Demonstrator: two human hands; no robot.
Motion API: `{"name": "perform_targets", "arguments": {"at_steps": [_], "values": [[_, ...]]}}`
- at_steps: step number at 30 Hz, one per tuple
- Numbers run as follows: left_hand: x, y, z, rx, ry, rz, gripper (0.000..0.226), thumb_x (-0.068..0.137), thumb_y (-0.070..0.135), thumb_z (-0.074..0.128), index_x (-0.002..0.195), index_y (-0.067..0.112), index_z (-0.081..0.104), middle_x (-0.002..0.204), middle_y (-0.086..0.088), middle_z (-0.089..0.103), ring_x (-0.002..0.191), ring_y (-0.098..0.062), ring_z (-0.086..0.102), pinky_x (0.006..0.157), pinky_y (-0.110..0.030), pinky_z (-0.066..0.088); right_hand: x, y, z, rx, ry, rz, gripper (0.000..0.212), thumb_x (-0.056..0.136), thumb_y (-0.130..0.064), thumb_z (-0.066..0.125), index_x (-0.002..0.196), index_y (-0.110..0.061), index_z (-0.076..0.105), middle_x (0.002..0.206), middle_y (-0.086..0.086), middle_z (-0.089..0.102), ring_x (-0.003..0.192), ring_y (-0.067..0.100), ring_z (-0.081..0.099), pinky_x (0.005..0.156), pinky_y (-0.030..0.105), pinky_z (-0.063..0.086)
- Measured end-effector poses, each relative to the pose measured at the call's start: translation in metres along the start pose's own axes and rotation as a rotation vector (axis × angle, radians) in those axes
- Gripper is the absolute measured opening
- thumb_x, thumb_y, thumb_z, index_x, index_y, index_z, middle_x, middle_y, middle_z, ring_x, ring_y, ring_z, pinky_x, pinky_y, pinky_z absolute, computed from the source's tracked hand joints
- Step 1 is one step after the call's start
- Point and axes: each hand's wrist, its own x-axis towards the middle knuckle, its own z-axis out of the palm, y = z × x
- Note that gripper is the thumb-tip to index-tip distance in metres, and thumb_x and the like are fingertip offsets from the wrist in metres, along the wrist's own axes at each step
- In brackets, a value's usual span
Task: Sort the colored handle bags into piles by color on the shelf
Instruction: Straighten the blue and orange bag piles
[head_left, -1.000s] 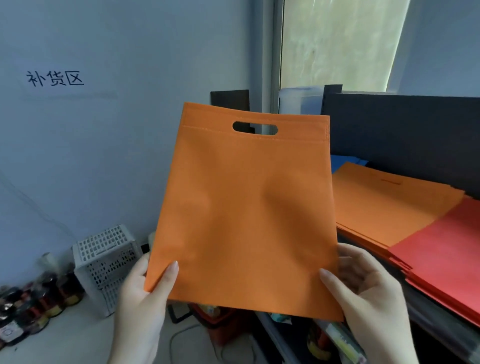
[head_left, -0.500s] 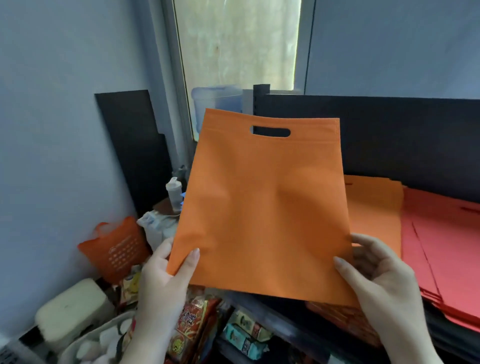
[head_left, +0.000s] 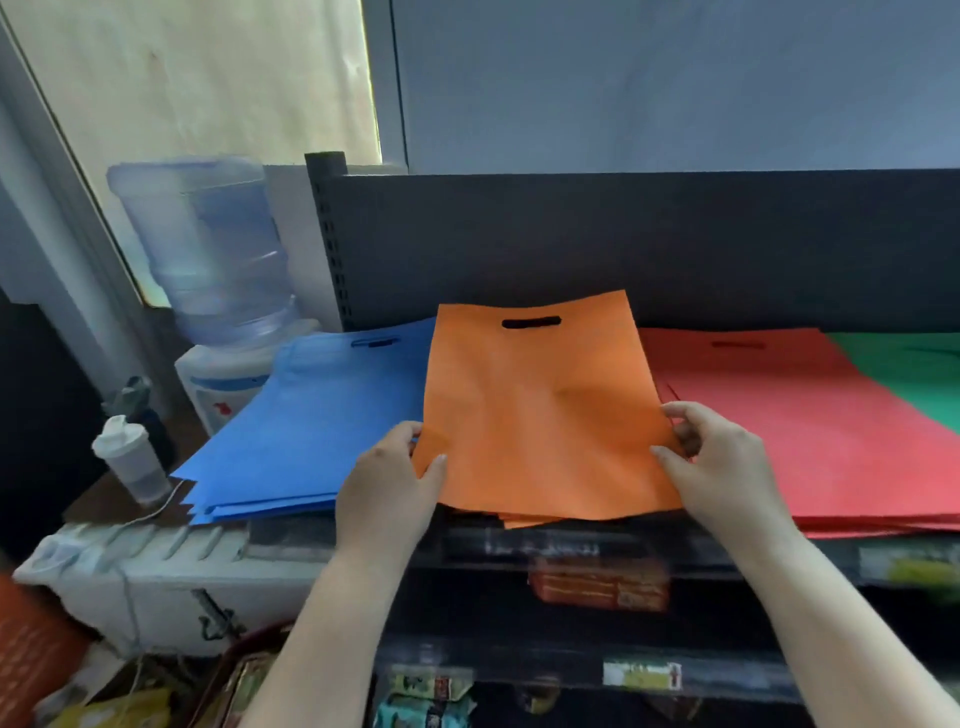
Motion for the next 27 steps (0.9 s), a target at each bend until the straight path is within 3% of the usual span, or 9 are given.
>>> {"name": "perform_targets", "arguments": {"at_steps": [2, 5, 9, 15, 24, 27], "values": [[0.008, 0.003, 0.008, 0.136, -0.094, -0.016, 0.039, 0.091, 0.038, 0.057, 0.126, 0.022, 0.053, 0.114, 0.003, 0.064, 0.102, -0.020, 0.059, 0.069, -0.028, 0.040, 0.006, 0.002, 0.001, -0.078, -0.032, 0.053, 0.043, 0.085, -0.007, 0.067, 0.127, -0.010, 0.058, 0.107, 0.007, 0.065, 0.095, 0.019, 0.060, 0.080, 0.023, 0.044], [0.012, 0.005, 0.014, 0.259, -0.133, -0.004, 0.045, 0.089, 0.046, 0.054, 0.125, 0.019, 0.052, 0.116, 0.002, 0.058, 0.106, -0.020, 0.052, 0.075, -0.032, 0.043, 0.013, 0.006, -0.001, -0.199, -0.068, 0.068, 0.045, 0.087, -0.009, 0.065, 0.130, -0.005, 0.054, 0.118, 0.013, 0.062, 0.108, 0.028, 0.057, 0.092, 0.035, 0.044], [0.007, 0.015, 0.015, 0.334, -0.049, 0.079, 0.049, 0.088, 0.047, 0.055, 0.125, 0.016, 0.050, 0.119, 0.000, 0.052, 0.112, -0.021, 0.044, 0.076, -0.031, 0.037, 0.015, 0.010, -0.012, -0.274, -0.052, 0.025, 0.045, 0.089, -0.013, 0.062, 0.131, -0.003, 0.051, 0.120, 0.011, 0.057, 0.114, 0.027, 0.052, 0.094, 0.035, 0.040], [-0.002, 0.071, 0.027, 0.300, -0.011, 0.337, 0.050, 0.091, 0.044, 0.052, 0.131, 0.015, 0.051, 0.127, 0.000, 0.054, 0.114, -0.021, 0.048, 0.090, -0.033, 0.038, 0.005, 0.020, -0.062, -0.373, -0.030, -0.065, 0.046, 0.091, -0.024, 0.060, 0.133, -0.009, 0.051, 0.126, 0.007, 0.056, 0.117, 0.027, 0.049, 0.093, 0.037, 0.043], [-0.044, 0.197, 0.107, 0.387, -0.179, 0.686, 0.051, 0.094, 0.051, 0.039, 0.136, 0.023, 0.042, 0.131, 0.006, 0.050, 0.117, -0.016, 0.048, 0.093, -0.032, 0.036, -0.021, 0.095, -0.181, -0.584, -0.004, -0.031, 0.058, 0.092, -0.036, 0.055, 0.144, -0.015, 0.039, 0.139, 0.001, 0.047, 0.127, 0.021, 0.042, 0.102, 0.035, 0.038], [-0.065, 0.240, 0.138, 0.296, -0.248, 0.765, 0.051, 0.095, 0.049, 0.040, 0.137, 0.022, 0.042, 0.132, 0.005, 0.049, 0.119, -0.017, 0.047, 0.096, -0.032, 0.037, -0.035, 0.133, -0.222, -0.632, -0.005, 0.026, 0.060, 0.094, -0.039, 0.052, 0.146, -0.018, 0.033, 0.143, -0.001, 0.042, 0.131, 0.017, 0.038, 0.105, 0.031, 0.035]]}}
